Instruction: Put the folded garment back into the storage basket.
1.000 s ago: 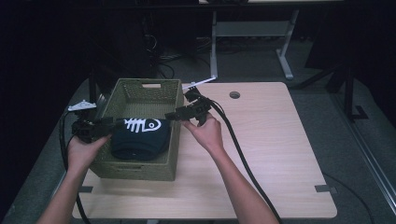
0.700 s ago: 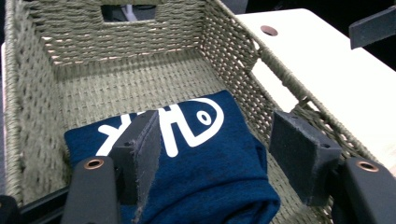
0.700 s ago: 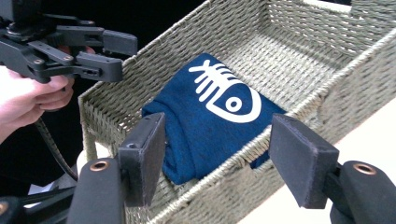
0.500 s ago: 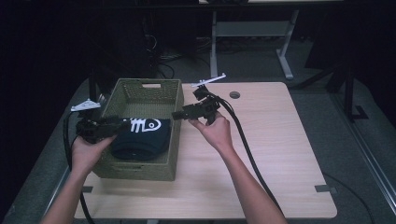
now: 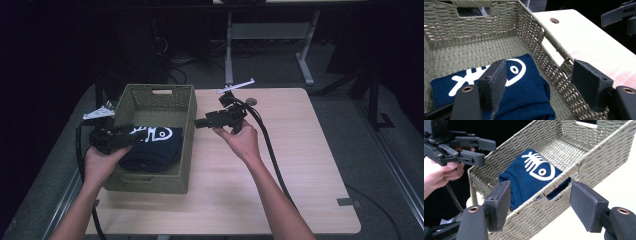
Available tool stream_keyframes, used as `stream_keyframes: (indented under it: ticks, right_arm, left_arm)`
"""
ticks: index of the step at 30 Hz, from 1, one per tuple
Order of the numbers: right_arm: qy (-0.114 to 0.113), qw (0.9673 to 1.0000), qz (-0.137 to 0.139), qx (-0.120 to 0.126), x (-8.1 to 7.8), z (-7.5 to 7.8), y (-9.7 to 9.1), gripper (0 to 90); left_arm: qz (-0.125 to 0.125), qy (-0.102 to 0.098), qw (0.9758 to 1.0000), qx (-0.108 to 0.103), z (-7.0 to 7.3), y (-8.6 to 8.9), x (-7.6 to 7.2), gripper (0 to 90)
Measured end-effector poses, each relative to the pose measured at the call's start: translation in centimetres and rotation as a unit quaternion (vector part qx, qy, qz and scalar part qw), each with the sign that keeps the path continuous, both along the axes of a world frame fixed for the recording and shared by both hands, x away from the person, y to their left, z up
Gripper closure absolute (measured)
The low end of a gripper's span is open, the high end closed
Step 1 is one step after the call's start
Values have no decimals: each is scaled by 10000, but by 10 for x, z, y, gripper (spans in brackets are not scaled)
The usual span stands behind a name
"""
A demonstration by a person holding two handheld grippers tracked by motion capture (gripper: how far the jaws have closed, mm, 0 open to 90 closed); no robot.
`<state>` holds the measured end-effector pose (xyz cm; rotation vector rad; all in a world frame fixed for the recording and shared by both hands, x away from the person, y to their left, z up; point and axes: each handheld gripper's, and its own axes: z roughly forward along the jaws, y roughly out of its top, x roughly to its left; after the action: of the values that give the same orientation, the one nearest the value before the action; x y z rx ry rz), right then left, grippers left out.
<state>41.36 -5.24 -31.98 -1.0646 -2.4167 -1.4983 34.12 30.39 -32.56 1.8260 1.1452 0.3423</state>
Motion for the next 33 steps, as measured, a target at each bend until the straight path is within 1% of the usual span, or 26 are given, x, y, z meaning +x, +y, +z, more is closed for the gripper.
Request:
stream_keyframes:
  ticks: [4, 12, 15, 16, 19, 24, 29, 31, 33]
  right_arm:
    - [10, 10000, -35, -29, -2, 1, -8, 319]
    - [-3, 9999, -158, -62, -7, 2, -30, 308]
    - [-25, 9998, -196, -40, -8, 3, -37, 306]
    - [-17, 9998, -208, -46, -9, 3, -39, 305]
    - [-34, 9997, -239, -65, -10, 3, -46, 304]
    - [-62, 9995, -301, -68, -13, 2, -57, 302]
    - [-44, 9993, -371, -70, -15, 0, -68, 301]
    - [-39, 9992, -392, -81, -17, 0, -72, 298]
    - [-49, 9991, -409, -95, -18, 0, -77, 296]
  left_arm:
    - [-22, -8, 10000, 1, -1, -5, -1, 264]
    - [-111, -88, 9999, -5, 1, -16, -4, 244]
    - [-160, -88, 9998, -7, 1, -22, -6, 242]
    - [-146, -79, 9999, -44, 1, -24, -6, 242]
    - [-215, -103, 9997, -16, 1, -30, -7, 241]
    - [-273, -104, 9996, -40, -1, -41, -8, 238]
    - [-354, -80, 9993, -97, -4, -53, -8, 238]
    - [-399, -88, 9991, -69, -5, -57, -8, 238]
    - [-422, -95, 9990, -91, -5, -61, -8, 239]
